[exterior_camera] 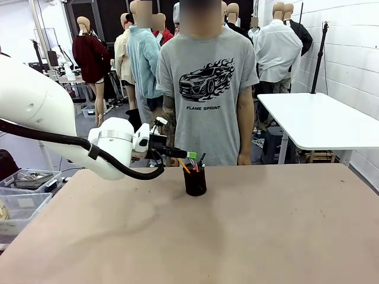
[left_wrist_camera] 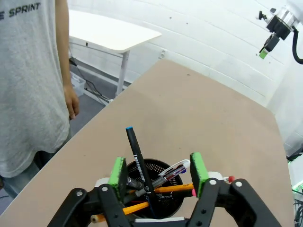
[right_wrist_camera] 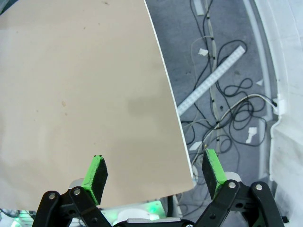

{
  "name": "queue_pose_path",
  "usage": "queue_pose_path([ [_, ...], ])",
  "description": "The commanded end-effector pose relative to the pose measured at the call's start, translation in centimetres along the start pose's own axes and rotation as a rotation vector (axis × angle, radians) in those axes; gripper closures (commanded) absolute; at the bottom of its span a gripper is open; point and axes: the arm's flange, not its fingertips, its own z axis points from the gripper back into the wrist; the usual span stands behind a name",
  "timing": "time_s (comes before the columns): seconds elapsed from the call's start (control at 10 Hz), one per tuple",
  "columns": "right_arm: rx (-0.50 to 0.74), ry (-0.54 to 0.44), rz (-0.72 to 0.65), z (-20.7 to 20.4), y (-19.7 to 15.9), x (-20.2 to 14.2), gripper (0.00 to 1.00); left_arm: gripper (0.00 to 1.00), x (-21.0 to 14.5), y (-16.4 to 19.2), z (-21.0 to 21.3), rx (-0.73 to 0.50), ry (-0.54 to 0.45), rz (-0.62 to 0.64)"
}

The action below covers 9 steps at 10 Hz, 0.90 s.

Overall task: Place the pens into the pen holder.
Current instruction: Pick up a writing instrument from the table and place it into the Pen holder.

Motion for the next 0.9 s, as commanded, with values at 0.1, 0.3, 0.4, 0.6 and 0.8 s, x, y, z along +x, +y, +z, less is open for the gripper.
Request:
queue_pose_path([
  [0.1,-0.016,-0.001,-0.003,-0.1,0.1,-0.2,0.00,0.28,3.3,-3.0,4.9,-0.039,-0.099,-0.018],
  [0.3,-0.016,-0.001,-0.003,-0.1,0.1,-0.2,0.00,0.28,6.4,-4.0,8.3,-0.036,-0.044,-0.059],
  [0.4,-0.016,-0.001,-0.003,-0.1,0.1,-0.2,0.00,0.28,8.2,-3.9,11.0,-0.039,0.049,-0.060],
  [0.6,-0.016,-0.001,-0.003,-0.1,0.1,-0.2,0.00,0.28,10.6,-3.6,18.1,0.058,0.307,0.001],
  [0.8,-0.016,-0.001,-0.003,-0.1,0.1,-0.2,0.00,0.28,10.1,-4.1,23.7,0.216,0.513,0.135],
])
